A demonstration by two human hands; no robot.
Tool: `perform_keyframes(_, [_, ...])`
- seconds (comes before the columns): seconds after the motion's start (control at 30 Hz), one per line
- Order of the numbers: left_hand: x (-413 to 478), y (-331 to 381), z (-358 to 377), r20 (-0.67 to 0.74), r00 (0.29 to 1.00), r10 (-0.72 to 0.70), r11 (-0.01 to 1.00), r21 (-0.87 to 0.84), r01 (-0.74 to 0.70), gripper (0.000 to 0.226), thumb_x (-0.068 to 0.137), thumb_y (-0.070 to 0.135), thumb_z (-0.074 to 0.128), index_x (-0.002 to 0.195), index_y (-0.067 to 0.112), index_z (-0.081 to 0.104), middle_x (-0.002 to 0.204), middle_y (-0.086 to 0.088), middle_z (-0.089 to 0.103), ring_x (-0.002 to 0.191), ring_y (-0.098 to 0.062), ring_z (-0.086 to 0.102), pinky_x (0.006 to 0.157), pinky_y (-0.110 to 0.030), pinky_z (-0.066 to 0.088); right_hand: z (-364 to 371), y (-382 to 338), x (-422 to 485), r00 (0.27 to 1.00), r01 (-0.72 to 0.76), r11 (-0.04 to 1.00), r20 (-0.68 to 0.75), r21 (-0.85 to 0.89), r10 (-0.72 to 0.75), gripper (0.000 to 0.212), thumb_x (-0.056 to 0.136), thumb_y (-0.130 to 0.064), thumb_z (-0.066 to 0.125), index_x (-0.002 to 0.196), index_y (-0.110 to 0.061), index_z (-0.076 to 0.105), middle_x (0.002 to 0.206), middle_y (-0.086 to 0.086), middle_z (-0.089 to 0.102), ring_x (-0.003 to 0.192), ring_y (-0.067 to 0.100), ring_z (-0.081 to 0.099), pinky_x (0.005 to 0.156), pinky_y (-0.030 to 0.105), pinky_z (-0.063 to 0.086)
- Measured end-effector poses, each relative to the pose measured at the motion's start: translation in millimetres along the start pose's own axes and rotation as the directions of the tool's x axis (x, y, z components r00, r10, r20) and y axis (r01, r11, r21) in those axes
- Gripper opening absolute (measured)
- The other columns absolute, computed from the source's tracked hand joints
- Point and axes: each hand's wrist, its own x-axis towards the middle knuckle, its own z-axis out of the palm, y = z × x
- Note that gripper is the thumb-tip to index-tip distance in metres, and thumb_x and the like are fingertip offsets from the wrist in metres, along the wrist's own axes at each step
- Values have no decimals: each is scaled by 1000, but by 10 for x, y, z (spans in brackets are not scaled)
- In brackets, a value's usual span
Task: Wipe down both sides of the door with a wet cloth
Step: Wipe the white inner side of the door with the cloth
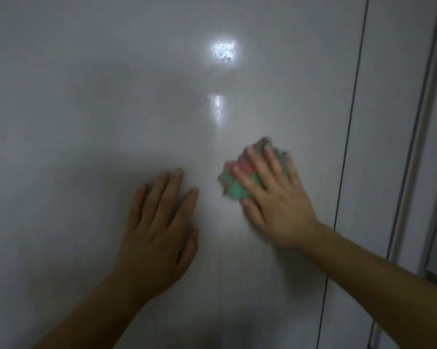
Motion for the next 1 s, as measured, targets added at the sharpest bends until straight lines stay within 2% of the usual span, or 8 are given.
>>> perform_keyframes(0.07, [118, 112, 42, 20, 999, 42, 999, -17, -42, 59, 97, 35, 45, 148, 5, 51, 166, -23, 29, 156, -40, 25, 124, -59, 21, -57, 196, 132, 983, -172, 985, -56, 30, 174, 63, 105, -42, 34, 164, -24, 16, 171, 12, 8, 158, 36, 0, 126, 59, 2])
perform_keyframes(0.13, [201, 240, 87, 46, 994, 95, 995, -27, -94, 61, 97, 36, 47, 150, 5, 50, 167, -22, 28, 157, -38, 23, 124, -59, 23, -35, 186, -2, 973, -223, 973, -54, 55, 226, 63, 106, -41, 31, 164, -22, 15, 171, 13, 6, 157, 37, -2, 125, 61, 2])
perform_keyframes(0.27, [246, 414, 145, 107, 987, 122, 993, -13, -121, 62, 98, 36, 47, 152, 5, 48, 167, -21, 28, 157, -37, 24, 122, -61, 26, 24, 92, -591, 994, -99, 994, 46, 38, 98, 61, 106, -43, 34, 162, -22, 20, 170, 12, 7, 157, 39, 3, 125, 61, 2])
perform_keyframes(0.37, [230, 462, 155, 131, 988, 83, 996, 20, -87, 59, 98, 37, 45, 149, 7, 52, 167, -20, 30, 156, -36, 27, 121, -62, 26, -92, 439, -497, 998, -26, 1000, 59, 3, 26, 63, 106, -44, 34, 163, -25, 14, 171, 11, 6, 157, 39, 2, 125, 60, 2])
perform_keyframes(0.53, [300, 619, 233, 105, 993, 52, 998, 29, -55, 58, 98, 37, 43, 147, 7, 54, 167, -21, 29, 155, -37, 29, 122, -60, 25, -200, 831, 83, 950, -293, 955, -102, 47, 296, 64, 106, -40, 32, 164, -21, 13, 171, 16, 5, 157, 36, -8, 126, 58, -2])
perform_keyframes(0.77, [474, 938, 381, 128, 985, 115, 993, -28, -112, 61, 98, 35, 46, 150, 4, 50, 168, -21, 25, 157, -38, 23, 123, -58, 26, 17, 477, -1141, 993, -111, 992, 47, 54, 108, 61, 103, -40, 42, 159, -22, 27, 168, 13, 16, 157, 38, 6, 125, 60, 5])
perform_keyframes(0.93, [606, 1104, 491, 129, 980, 153, 988, -17, -153, 61, 95, 36, 49, 150, 7, 50, 169, -19, 23, 158, -36, 21, 123, -59, 24, -144, 1096, -578, 929, -366, 929, -37, 60, 368, 65, 105, -42, 30, 164, -23, 10, 172, 10, -1, 158, 33, -9, 126, 53, -7])
perform_keyframes(1.0, [668, 1209, 550, 123, 977, 172, 985, -26, -170, 62, 95, 36, 50, 150, 9, 50, 170, -18, 22, 158, -35, 20, 124, -59, 23, -142, 1148, -586, 914, -397, 915, -51, 74, 402, 65, 106, -42, 30, 164, -21, 10, 172, 10, -2, 158, 34, -9, 126, 54, -7])
